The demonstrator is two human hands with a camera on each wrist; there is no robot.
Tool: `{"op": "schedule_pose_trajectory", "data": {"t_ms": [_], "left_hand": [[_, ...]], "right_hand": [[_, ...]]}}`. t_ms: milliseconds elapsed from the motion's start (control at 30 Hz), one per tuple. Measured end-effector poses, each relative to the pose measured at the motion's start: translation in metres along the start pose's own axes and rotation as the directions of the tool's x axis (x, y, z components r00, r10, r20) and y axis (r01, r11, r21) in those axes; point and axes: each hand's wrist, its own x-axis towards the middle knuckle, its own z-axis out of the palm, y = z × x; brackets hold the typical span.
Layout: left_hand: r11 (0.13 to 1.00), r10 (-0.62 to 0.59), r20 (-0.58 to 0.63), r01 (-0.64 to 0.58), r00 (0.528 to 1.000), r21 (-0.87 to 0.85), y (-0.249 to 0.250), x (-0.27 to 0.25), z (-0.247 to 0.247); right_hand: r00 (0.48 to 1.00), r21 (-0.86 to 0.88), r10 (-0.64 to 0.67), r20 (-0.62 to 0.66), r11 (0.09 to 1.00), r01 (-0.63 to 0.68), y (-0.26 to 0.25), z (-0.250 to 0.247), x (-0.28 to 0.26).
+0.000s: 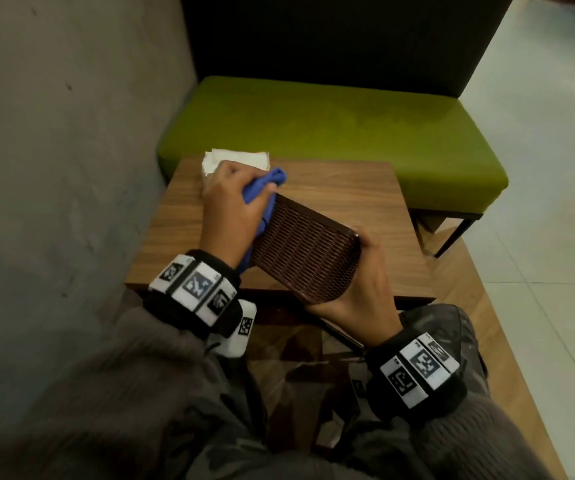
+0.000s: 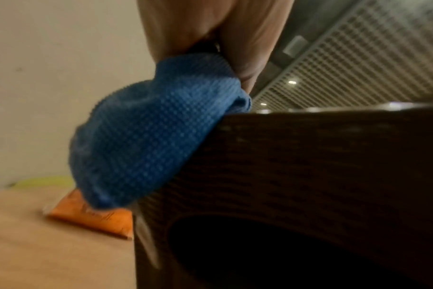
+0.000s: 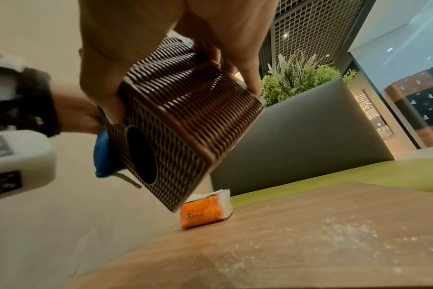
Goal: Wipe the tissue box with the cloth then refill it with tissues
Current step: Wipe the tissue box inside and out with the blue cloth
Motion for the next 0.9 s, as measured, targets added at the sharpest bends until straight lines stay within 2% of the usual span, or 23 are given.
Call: {"op": "schedule_pose_trajectory", "data": {"t_ms": [67, 133, 167, 233, 300, 333, 367, 433, 500, 567, 633, 700, 767, 800, 833, 900], "left_hand": [[0.995, -0.094, -0.022, 0.093, 0.995, -0.028, -0.011, 0.007, -0.002], [0.993, -0.113, -0.042, 0.111, 0.993, -0.049, -0.008, 0.006, -0.002], [0.997, -0.075, -0.048, 0.073, 0.996, -0.040, 0.000, 0.001, 0.000], [0.996, 0.086, 0.003, -0.085, 0.996, -0.037, 0.026, -0.017, 0.005], [0.965, 0.255, 0.082, -0.249, 0.964, -0.078, 0.046, -0.037, 0.007], [0.955, 0.290, 0.094, -0.283, 0.952, -0.085, 0.046, -0.039, 0.006], [0.963, 0.265, 0.086, -0.258, 0.961, -0.080, 0.040, -0.036, 0.004], [0.995, 0.091, 0.015, -0.091, 0.996, -0.035, 0.017, -0.020, -0.003], [0.998, -0.067, -0.040, 0.066, 0.997, -0.022, -0.006, -0.007, -0.012], [0.992, -0.122, -0.056, 0.120, 0.991, -0.031, -0.011, -0.005, -0.013], [0.997, -0.071, -0.064, 0.069, 0.995, -0.024, 0.001, -0.012, -0.009], [0.996, 0.080, -0.005, -0.080, 0.997, -0.025, 0.026, -0.029, -0.002], [0.963, 0.268, 0.082, -0.264, 0.960, -0.059, 0.048, -0.047, 0.003], [0.946, 0.321, 0.100, -0.314, 0.942, -0.074, 0.053, -0.048, 0.004], [0.948, 0.312, 0.095, -0.305, 0.945, -0.088, 0.054, -0.045, 0.005], [0.977, 0.188, 0.048, -0.182, 0.981, -0.113, 0.050, -0.033, 0.006]], "right_hand": [[0.999, -0.003, -0.029, 0.018, 1.000, 0.029, 0.001, -0.002, 0.001], [0.999, 0.007, -0.034, 0.015, 0.999, 0.033, 0.002, -0.002, 0.003], [1.000, 0.014, -0.023, 0.011, 1.000, 0.023, 0.002, -0.001, 0.005], [1.000, 0.027, 0.009, -0.005, 1.000, -0.009, 0.001, 0.001, 0.009], [1.000, 0.035, 0.027, -0.013, 0.999, -0.026, 0.000, 0.003, 0.011], [1.000, 0.032, 0.024, -0.013, 0.999, -0.023, 0.001, 0.003, 0.010], [1.000, 0.019, 0.017, -0.013, 1.000, -0.016, 0.001, 0.002, 0.007], [1.000, -0.006, 0.003, -0.007, 1.000, -0.003, 0.002, -0.002, 0.000], [1.000, 0.003, -0.013, 0.000, 1.000, 0.013, 0.000, -0.004, -0.006], [1.000, 0.024, -0.023, -0.002, 0.999, 0.023, -0.003, -0.002, -0.007], [1.000, 0.027, -0.022, -0.007, 0.999, 0.022, -0.005, 0.000, -0.003], [1.000, 0.012, -0.004, -0.010, 1.000, 0.004, -0.003, 0.003, 0.001], [1.000, 0.044, 0.023, -0.019, 0.999, -0.022, -0.001, 0.004, 0.001], [0.999, 0.061, 0.030, -0.021, 0.998, -0.029, -0.001, 0.004, 0.000], [0.999, 0.061, 0.029, -0.022, 0.998, -0.028, -0.002, 0.003, -0.002], [1.000, 0.044, 0.015, -0.015, 0.999, -0.014, -0.004, 0.002, -0.003]]}}
